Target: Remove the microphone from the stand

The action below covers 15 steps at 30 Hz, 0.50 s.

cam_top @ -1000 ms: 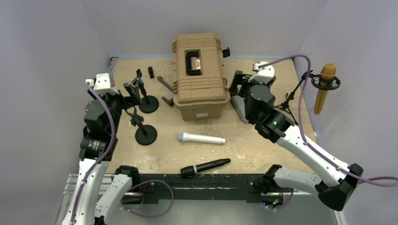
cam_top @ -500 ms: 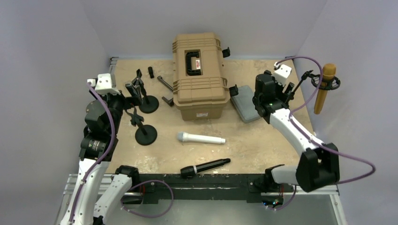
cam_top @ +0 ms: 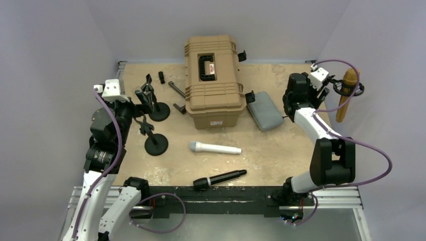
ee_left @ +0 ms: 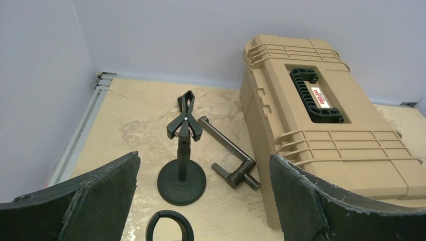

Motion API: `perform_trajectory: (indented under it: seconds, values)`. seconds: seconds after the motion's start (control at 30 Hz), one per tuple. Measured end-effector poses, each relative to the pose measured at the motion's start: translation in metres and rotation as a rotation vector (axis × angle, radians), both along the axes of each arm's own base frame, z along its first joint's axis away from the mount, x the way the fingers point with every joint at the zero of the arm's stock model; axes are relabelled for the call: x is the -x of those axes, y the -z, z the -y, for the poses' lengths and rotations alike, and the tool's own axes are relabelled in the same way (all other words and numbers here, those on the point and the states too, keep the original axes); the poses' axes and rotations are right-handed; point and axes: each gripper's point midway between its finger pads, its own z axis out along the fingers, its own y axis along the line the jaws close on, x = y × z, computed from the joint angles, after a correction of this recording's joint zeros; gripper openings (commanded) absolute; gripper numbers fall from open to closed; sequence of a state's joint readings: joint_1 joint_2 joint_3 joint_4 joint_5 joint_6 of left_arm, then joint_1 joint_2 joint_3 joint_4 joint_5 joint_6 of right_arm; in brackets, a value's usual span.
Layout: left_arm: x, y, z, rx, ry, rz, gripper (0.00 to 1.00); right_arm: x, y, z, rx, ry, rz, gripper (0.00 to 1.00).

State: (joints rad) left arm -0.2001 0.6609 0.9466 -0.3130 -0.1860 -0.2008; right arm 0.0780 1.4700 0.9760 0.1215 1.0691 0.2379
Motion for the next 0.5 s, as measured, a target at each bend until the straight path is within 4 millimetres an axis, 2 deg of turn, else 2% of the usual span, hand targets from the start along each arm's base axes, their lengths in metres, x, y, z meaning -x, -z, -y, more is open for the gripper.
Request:
perform_trajectory:
  seconds: [0.03,0.2,0.37,0.5]
  values:
    - [0.0,0.0,0.001,0.0,0.002,0.0,0.97,-0.001,-0.002,0.006,0.002,0.007,0.009,0.74]
    - [0.0,0.0,0.002,-0.001,0.006,-0.003,0.97,-0.015,-0.005,0.022,0.014,0.01,0.033,0.53]
    - [-0.001,0.001,0.002,-0.002,0.006,-0.01,0.97,-0.031,0.001,0.023,0.027,-0.016,0.03,0.41]
    - [-0.002,0.003,0.002,-0.004,0.006,-0.017,0.97,-0.037,-0.002,0.022,0.035,-0.035,0.045,0.24]
